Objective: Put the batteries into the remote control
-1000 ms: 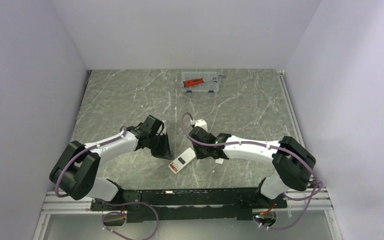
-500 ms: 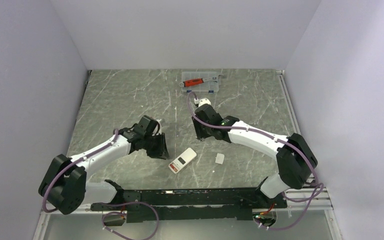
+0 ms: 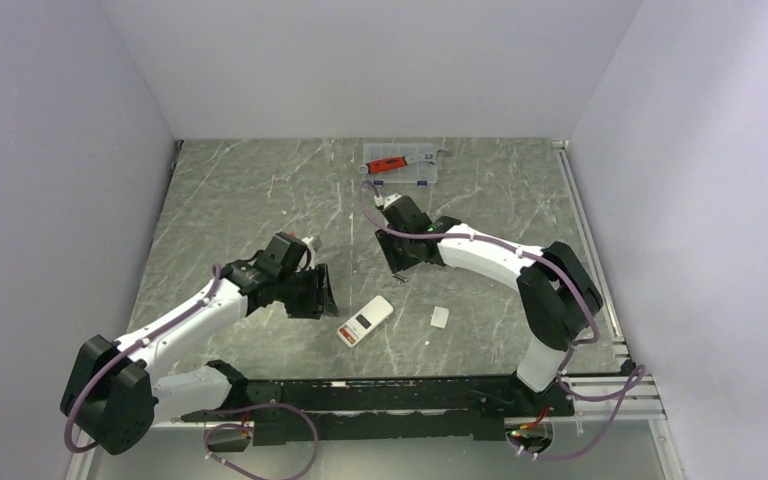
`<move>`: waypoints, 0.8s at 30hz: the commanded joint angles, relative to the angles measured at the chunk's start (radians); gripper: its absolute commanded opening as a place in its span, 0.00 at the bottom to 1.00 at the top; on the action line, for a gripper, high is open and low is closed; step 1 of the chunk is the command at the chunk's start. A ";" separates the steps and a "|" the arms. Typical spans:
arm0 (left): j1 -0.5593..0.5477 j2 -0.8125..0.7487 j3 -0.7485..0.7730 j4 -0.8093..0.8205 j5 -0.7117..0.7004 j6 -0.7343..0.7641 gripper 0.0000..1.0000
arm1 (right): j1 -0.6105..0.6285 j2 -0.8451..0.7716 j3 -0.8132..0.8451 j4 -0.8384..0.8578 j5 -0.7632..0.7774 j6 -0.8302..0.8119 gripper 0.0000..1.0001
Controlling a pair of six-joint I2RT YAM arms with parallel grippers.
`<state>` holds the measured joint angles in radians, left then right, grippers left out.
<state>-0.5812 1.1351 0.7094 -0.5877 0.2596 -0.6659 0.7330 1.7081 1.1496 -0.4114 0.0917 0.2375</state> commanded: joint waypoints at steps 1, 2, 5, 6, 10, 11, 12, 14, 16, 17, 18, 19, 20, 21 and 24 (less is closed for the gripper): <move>-0.002 -0.033 0.020 -0.022 -0.018 -0.014 0.57 | -0.007 0.049 0.067 -0.031 -0.052 -0.047 0.42; -0.002 -0.035 0.021 -0.024 -0.018 -0.014 0.58 | -0.007 0.061 0.073 -0.036 -0.053 -0.049 0.41; -0.002 -0.040 0.021 -0.029 -0.019 -0.014 0.60 | -0.008 0.090 0.085 -0.041 -0.057 -0.053 0.40; -0.002 -0.042 0.019 -0.030 -0.020 -0.014 0.60 | -0.008 0.103 0.091 -0.046 -0.055 -0.053 0.39; -0.002 -0.055 0.019 -0.039 -0.031 -0.013 0.62 | -0.009 0.140 0.107 -0.064 -0.054 -0.059 0.38; -0.002 -0.058 0.019 -0.040 -0.032 -0.012 0.63 | -0.008 0.145 0.106 -0.064 -0.054 -0.060 0.38; -0.002 -0.060 0.019 -0.041 -0.034 -0.011 0.64 | -0.007 0.149 0.107 -0.064 -0.054 -0.060 0.38; -0.003 -0.061 0.021 -0.041 -0.036 -0.009 0.65 | -0.008 0.160 0.108 -0.067 -0.053 -0.061 0.38; -0.003 -0.055 0.022 -0.041 -0.034 -0.008 0.65 | -0.008 0.171 0.115 -0.075 -0.052 -0.061 0.37; -0.002 -0.052 0.023 -0.040 -0.034 -0.006 0.65 | -0.008 0.175 0.118 -0.077 -0.052 -0.062 0.37; -0.002 -0.051 0.024 -0.040 -0.034 -0.005 0.65 | -0.007 0.178 0.118 -0.079 -0.051 -0.062 0.36; -0.002 -0.049 0.024 -0.040 -0.035 -0.005 0.65 | -0.007 0.180 0.118 -0.079 -0.049 -0.061 0.35; -0.002 -0.048 0.023 -0.039 -0.036 -0.004 0.66 | -0.008 0.183 0.117 -0.081 -0.045 -0.061 0.34; -0.002 -0.046 0.025 -0.040 -0.037 -0.002 0.65 | -0.008 0.184 0.119 -0.083 -0.042 -0.060 0.32; -0.001 -0.045 0.025 -0.038 -0.039 0.001 0.65 | -0.007 0.187 0.119 -0.087 -0.030 -0.057 0.26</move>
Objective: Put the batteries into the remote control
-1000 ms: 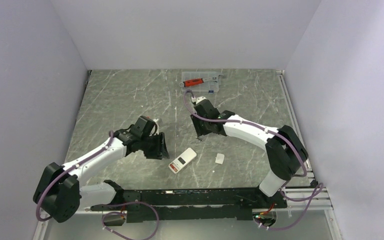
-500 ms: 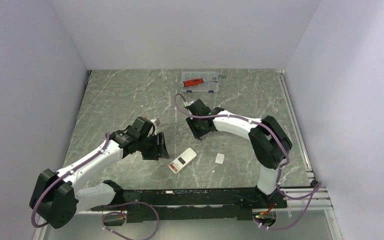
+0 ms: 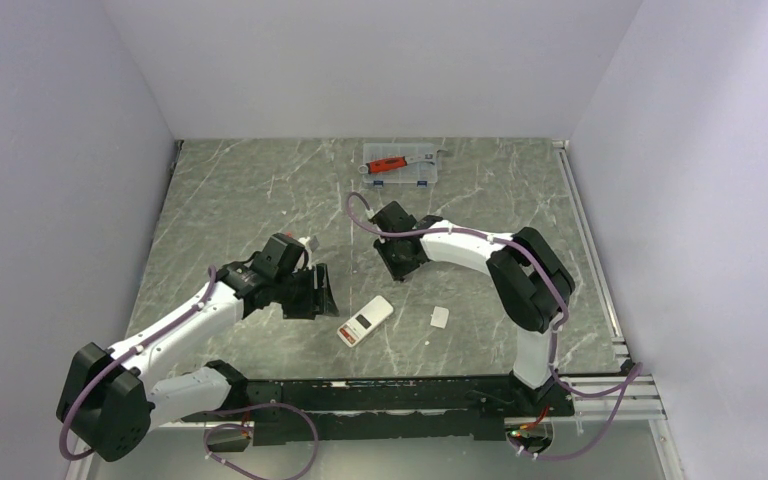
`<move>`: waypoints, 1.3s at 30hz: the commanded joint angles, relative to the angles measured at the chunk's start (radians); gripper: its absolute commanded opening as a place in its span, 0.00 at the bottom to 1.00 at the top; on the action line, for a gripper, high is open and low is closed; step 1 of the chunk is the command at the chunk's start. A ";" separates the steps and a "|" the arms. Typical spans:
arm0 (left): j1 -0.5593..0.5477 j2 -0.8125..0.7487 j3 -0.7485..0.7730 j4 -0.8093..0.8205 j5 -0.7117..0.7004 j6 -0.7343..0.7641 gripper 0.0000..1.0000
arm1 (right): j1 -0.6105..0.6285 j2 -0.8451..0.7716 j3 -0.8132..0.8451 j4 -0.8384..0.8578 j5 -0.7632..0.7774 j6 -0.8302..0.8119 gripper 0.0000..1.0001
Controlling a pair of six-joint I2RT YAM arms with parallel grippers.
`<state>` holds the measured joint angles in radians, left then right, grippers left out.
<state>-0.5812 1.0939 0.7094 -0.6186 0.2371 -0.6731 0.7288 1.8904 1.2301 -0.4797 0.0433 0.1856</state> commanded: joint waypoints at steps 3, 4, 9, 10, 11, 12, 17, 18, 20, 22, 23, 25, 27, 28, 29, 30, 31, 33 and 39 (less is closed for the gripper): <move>-0.001 -0.001 0.026 -0.007 -0.016 0.009 0.66 | -0.003 0.005 0.038 -0.022 0.025 0.000 0.20; -0.002 -0.001 0.025 -0.006 -0.015 0.008 0.66 | -0.003 0.003 0.039 -0.022 0.025 0.001 0.17; -0.001 0.001 0.026 -0.007 -0.016 0.010 0.66 | -0.004 -0.042 0.018 -0.004 0.026 0.035 0.07; -0.002 0.001 0.026 -0.005 -0.015 0.010 0.66 | -0.005 -0.057 0.012 0.001 0.024 0.043 0.07; -0.002 0.001 0.025 -0.006 -0.015 0.009 0.66 | -0.005 -0.069 0.006 0.005 0.021 0.055 0.06; -0.002 0.002 0.025 -0.005 -0.014 0.009 0.66 | -0.005 -0.086 -0.001 0.007 0.018 0.064 0.06; -0.001 0.003 0.021 -0.001 -0.009 0.006 0.66 | -0.005 -0.169 -0.056 0.044 -0.019 0.116 0.04; -0.001 0.002 0.020 0.001 -0.005 0.004 0.66 | -0.005 -0.187 -0.068 0.053 -0.027 0.126 0.04; -0.002 0.004 0.021 0.007 0.005 0.001 0.66 | -0.005 -0.218 -0.099 0.068 -0.038 0.147 0.04; -0.001 0.006 0.021 0.015 0.017 -0.001 0.66 | -0.005 -0.247 -0.124 0.082 -0.063 0.172 0.04; -0.001 0.007 0.020 0.020 0.024 -0.002 0.66 | -0.005 -0.265 -0.142 0.091 -0.074 0.187 0.04; -0.001 0.009 0.020 0.031 0.038 -0.006 0.66 | -0.006 -0.301 -0.183 0.118 -0.088 0.233 0.04; -0.002 0.012 0.021 0.038 0.043 -0.010 0.66 | -0.007 -0.342 -0.228 0.150 -0.096 0.273 0.05; -0.002 0.013 0.021 0.041 0.045 -0.011 0.66 | -0.006 -0.362 -0.252 0.163 -0.099 0.293 0.06; -0.001 0.014 0.021 0.044 0.048 -0.012 0.66 | -0.006 -0.381 -0.275 0.176 -0.100 0.313 0.08; -0.002 0.015 0.022 0.048 0.051 -0.013 0.66 | -0.007 -0.401 -0.300 0.189 -0.099 0.332 0.09; -0.002 0.016 0.022 0.051 0.054 -0.015 0.66 | -0.008 -0.424 -0.323 0.205 -0.098 0.350 0.09; -0.002 0.019 0.024 0.056 0.057 -0.016 0.66 | -0.009 -0.467 -0.374 0.231 -0.095 0.394 0.09; -0.002 0.029 0.023 0.073 0.064 -0.020 0.65 | -0.009 -0.578 -0.527 0.304 -0.094 0.527 0.04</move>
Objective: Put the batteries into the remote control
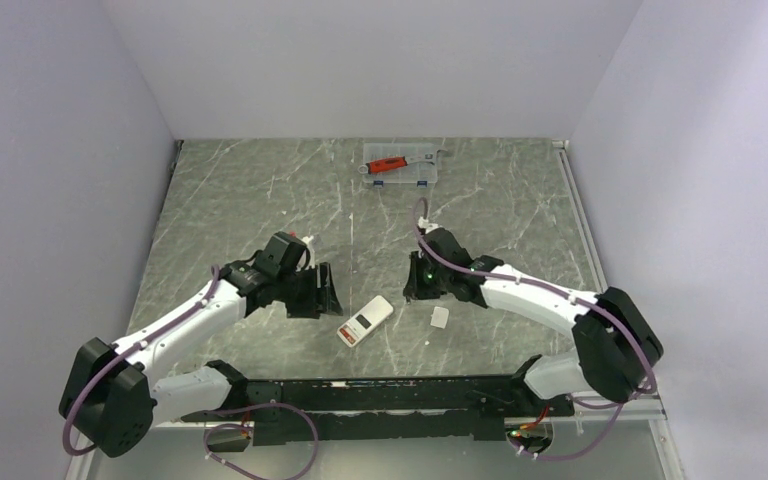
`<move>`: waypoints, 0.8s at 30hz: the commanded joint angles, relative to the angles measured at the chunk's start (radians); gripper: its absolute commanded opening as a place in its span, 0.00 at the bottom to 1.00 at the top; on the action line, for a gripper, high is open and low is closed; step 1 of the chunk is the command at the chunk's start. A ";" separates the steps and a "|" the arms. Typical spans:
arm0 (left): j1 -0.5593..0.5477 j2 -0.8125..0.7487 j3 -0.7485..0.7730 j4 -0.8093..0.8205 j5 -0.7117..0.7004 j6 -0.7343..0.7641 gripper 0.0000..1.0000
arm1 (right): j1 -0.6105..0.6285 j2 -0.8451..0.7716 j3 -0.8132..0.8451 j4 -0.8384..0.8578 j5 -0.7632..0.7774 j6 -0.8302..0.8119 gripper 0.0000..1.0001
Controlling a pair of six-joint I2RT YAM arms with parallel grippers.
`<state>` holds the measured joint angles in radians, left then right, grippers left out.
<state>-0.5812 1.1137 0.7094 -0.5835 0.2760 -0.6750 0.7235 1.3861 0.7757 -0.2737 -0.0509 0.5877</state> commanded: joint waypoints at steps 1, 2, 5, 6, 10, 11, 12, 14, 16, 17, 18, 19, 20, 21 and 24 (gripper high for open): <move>-0.002 0.009 0.020 0.042 0.027 -0.020 0.65 | -0.003 -0.088 -0.099 0.106 0.006 0.149 0.03; -0.001 0.008 0.018 0.047 0.029 -0.020 0.65 | -0.003 -0.107 -0.123 0.116 0.011 0.170 0.02; -0.001 0.012 0.015 0.056 0.034 -0.021 0.65 | -0.001 -0.151 -0.213 0.151 0.019 0.246 0.02; -0.002 0.013 0.015 0.060 0.036 -0.022 0.65 | 0.000 -0.162 -0.237 0.162 0.020 0.268 0.02; -0.002 0.011 0.012 0.071 0.045 -0.025 0.65 | 0.014 -0.201 -0.311 0.178 0.047 0.334 0.02; -0.002 0.011 0.012 0.071 0.045 -0.025 0.65 | 0.018 -0.207 -0.324 0.178 0.059 0.348 0.02; -0.001 0.010 0.012 0.074 0.047 -0.025 0.65 | 0.021 -0.214 -0.335 0.177 0.075 0.363 0.02; -0.002 0.011 0.012 0.076 0.049 -0.022 0.65 | 0.029 -0.223 -0.353 0.177 0.091 0.390 0.02; -0.001 0.012 0.012 0.077 0.052 -0.020 0.65 | 0.035 -0.226 -0.366 0.185 0.097 0.414 0.05; -0.002 0.012 0.010 0.078 0.053 -0.019 0.65 | 0.038 -0.224 -0.371 0.187 0.096 0.426 0.08; -0.001 0.012 0.009 0.080 0.055 -0.018 0.65 | 0.041 -0.224 -0.378 0.197 0.095 0.437 0.08; -0.002 0.012 0.009 0.080 0.055 -0.017 0.65 | 0.043 -0.220 -0.384 0.202 0.094 0.452 0.09; -0.002 0.011 0.009 0.079 0.056 -0.017 0.65 | 0.045 -0.217 -0.388 0.209 0.093 0.461 0.10; -0.001 0.009 0.007 0.080 0.057 -0.015 0.65 | 0.046 -0.214 -0.392 0.216 0.090 0.470 0.11; -0.002 0.002 0.006 0.078 0.060 -0.014 0.65 | 0.048 -0.198 -0.405 0.241 0.082 0.492 0.20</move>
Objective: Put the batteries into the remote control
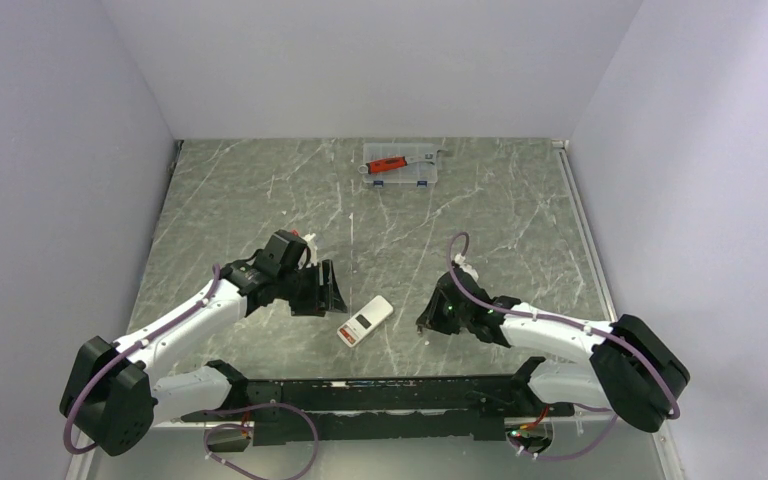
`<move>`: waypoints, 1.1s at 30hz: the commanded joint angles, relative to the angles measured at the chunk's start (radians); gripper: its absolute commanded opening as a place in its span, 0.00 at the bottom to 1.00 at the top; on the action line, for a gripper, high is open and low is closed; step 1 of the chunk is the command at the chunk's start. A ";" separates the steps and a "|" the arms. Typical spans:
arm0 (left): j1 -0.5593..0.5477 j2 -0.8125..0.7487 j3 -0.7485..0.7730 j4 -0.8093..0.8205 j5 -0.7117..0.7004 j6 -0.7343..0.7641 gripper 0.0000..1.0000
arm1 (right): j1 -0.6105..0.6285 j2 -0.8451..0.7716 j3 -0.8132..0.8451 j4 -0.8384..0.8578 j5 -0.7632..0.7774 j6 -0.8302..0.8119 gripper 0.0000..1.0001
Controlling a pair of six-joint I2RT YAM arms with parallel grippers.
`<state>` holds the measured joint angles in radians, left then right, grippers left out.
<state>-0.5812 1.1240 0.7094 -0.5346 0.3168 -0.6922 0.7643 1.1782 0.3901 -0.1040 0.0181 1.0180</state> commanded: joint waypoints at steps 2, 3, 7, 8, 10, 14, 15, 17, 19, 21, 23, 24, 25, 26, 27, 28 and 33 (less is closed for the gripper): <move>-0.002 -0.010 0.007 0.026 0.021 0.006 0.65 | 0.007 0.018 -0.023 0.084 0.008 0.072 0.23; -0.002 -0.010 0.008 0.023 0.021 0.008 0.65 | 0.008 0.020 -0.025 0.087 0.008 0.076 0.24; -0.001 -0.012 0.013 0.012 0.019 0.017 0.65 | 0.009 0.018 -0.025 0.079 0.019 0.080 0.26; -0.002 -0.013 0.014 0.012 0.019 0.019 0.65 | 0.009 0.015 -0.025 0.075 0.021 0.080 0.27; -0.001 -0.015 0.015 0.009 0.021 0.019 0.65 | 0.009 0.003 -0.024 0.065 0.025 0.078 0.28; -0.001 -0.020 0.013 0.007 0.021 0.021 0.65 | 0.009 -0.037 0.006 0.005 0.053 0.031 0.29; -0.002 -0.021 0.012 0.007 0.021 0.021 0.65 | 0.009 -0.045 0.020 -0.011 0.060 0.008 0.29; -0.001 -0.022 0.012 0.007 0.023 0.021 0.65 | 0.009 -0.051 0.051 -0.035 0.058 -0.053 0.30; -0.001 -0.023 0.010 0.006 0.024 0.020 0.65 | 0.009 -0.036 0.091 -0.063 0.046 -0.125 0.30; 0.000 -0.024 0.007 0.007 0.024 0.020 0.65 | 0.009 -0.013 0.133 -0.089 0.033 -0.203 0.30; -0.001 -0.025 0.007 0.004 0.024 0.020 0.65 | 0.009 0.007 0.170 -0.115 0.023 -0.270 0.30; -0.002 -0.028 0.007 0.003 0.023 0.019 0.65 | 0.009 0.014 0.186 -0.124 0.017 -0.301 0.29; -0.001 -0.031 0.006 0.001 0.023 0.018 0.65 | 0.009 0.024 0.200 -0.131 0.009 -0.334 0.29; -0.001 -0.033 0.005 -0.001 0.022 0.017 0.65 | 0.008 0.033 0.217 -0.138 0.001 -0.366 0.28; -0.001 -0.035 0.004 -0.003 0.021 0.017 0.65 | 0.009 0.045 0.233 -0.145 -0.005 -0.395 0.27; -0.002 -0.038 0.004 -0.007 0.019 0.017 0.65 | 0.009 0.055 0.248 -0.152 -0.010 -0.421 0.25; -0.002 -0.061 0.001 -0.030 0.007 0.014 0.65 | 0.009 0.093 0.310 -0.176 -0.067 -0.539 0.15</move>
<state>-0.5812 1.1019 0.7090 -0.5484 0.3199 -0.6888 0.7689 1.2530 0.6346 -0.2451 0.0067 0.6254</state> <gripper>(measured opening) 0.651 0.189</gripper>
